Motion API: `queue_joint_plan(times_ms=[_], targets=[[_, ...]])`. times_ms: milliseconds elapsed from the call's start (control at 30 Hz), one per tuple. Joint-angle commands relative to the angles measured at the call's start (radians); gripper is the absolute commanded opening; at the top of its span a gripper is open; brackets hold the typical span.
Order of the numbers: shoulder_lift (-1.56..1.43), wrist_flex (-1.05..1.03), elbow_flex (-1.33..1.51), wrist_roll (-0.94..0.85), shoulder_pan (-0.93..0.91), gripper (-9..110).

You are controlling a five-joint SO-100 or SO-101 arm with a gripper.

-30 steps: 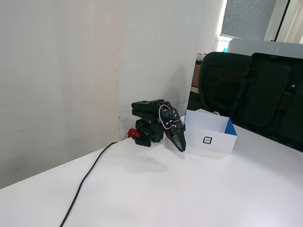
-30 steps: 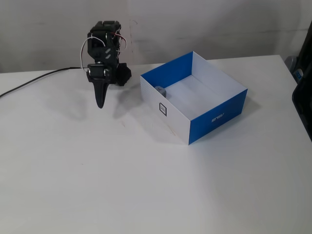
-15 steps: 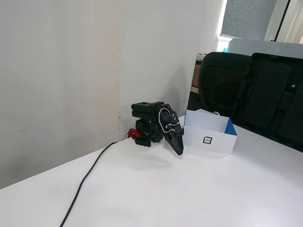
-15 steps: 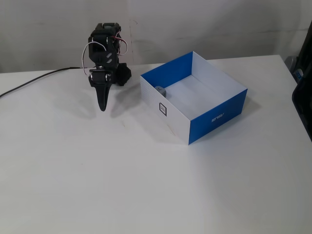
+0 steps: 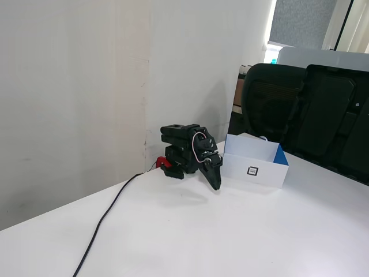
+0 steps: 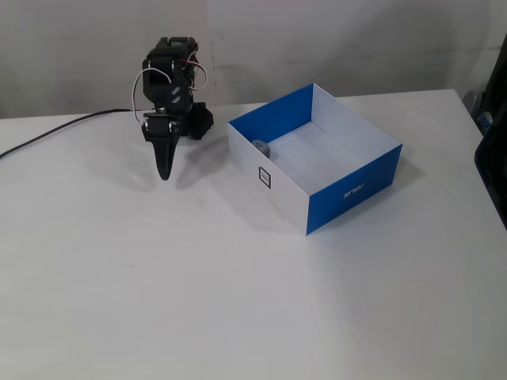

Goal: Grasp the gray block and put it in the box.

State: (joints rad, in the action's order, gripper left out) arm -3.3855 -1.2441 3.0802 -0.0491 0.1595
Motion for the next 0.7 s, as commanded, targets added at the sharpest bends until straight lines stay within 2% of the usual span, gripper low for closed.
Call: queue_joint_plan(times_ms=[0, 267, 667], targets=[[-0.009, 0.000, 0.011, -0.008, -0.009, 0], [-0.009, -0.008, 0.008, 0.052, 0.075, 0], [-0.009, -0.003, 0.009, 0.037, 0.044, 0]])
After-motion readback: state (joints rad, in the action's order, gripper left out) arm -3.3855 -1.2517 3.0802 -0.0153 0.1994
